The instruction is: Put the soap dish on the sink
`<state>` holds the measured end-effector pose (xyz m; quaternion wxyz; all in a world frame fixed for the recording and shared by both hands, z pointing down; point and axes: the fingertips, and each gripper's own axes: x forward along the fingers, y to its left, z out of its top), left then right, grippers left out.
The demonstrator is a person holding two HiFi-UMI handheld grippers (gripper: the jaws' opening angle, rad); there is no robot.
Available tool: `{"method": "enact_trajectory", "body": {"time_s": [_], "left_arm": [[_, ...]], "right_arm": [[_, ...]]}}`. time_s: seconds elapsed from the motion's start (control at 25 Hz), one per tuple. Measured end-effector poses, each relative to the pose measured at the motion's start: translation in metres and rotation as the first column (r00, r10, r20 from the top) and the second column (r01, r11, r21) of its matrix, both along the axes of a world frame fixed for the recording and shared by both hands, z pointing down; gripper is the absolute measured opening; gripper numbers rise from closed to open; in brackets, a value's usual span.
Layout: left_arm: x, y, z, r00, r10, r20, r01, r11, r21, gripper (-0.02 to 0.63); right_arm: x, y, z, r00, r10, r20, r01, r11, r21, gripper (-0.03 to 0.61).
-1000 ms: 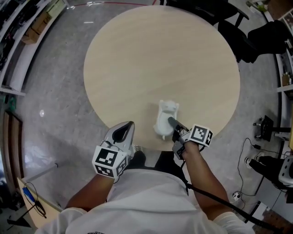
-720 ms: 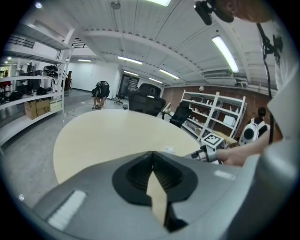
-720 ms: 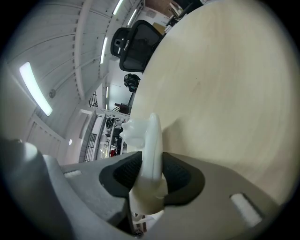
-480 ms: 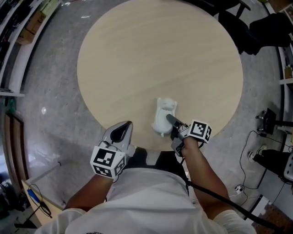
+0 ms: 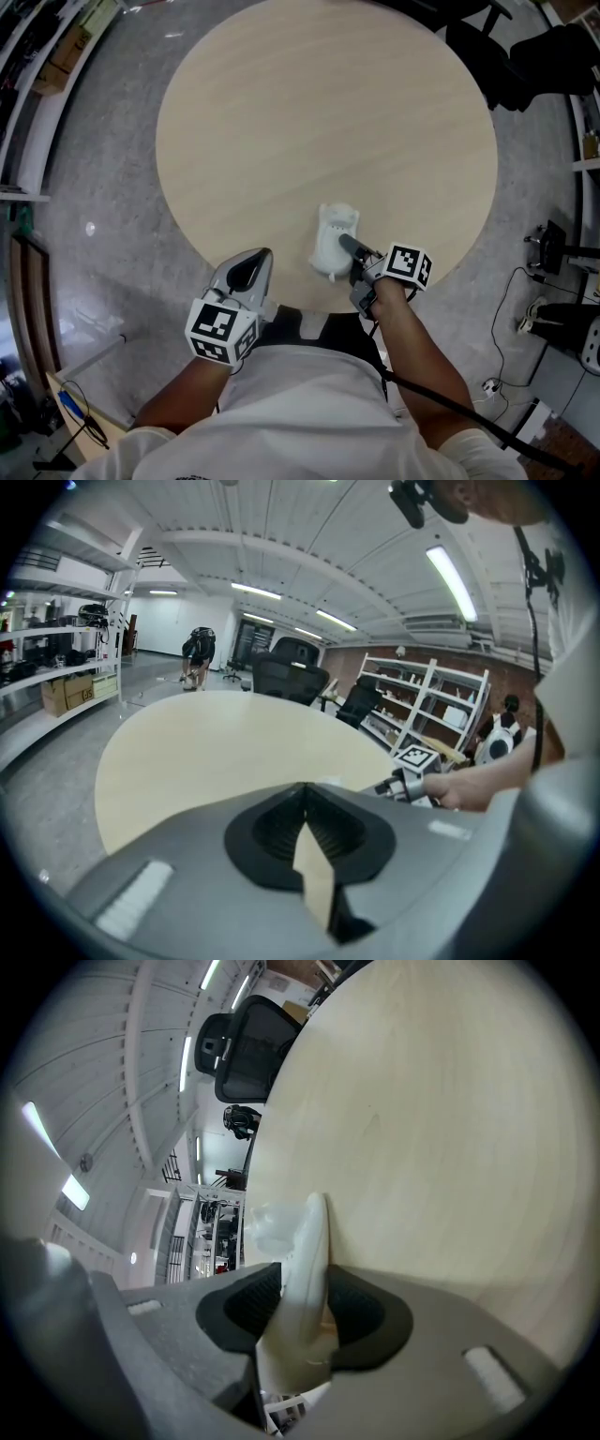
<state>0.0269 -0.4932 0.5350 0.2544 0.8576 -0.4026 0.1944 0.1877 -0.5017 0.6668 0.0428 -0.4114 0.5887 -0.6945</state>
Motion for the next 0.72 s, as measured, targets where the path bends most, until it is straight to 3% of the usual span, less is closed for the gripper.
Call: {"method": "enact_trajectory", "body": {"time_s": [0.48,0.72], "left_arm": [[-0.001,-0.003,-0.009,1.000,0.022,-0.016,-0.021,0.999,0.031,0.008],[-0.002,0.004,-0.019,0.997,0.064,-0.041,-0.061,0.996,0.072,0.008]], "right_arm": [[0.017,-0.003,-0.007,0.998,0.032,-0.048,-0.030,0.999,0.040,0.171],[0.031,0.008,-0.030,0.984,0.065,-0.166,-0.043,0.990,0.132,0.172]]}}
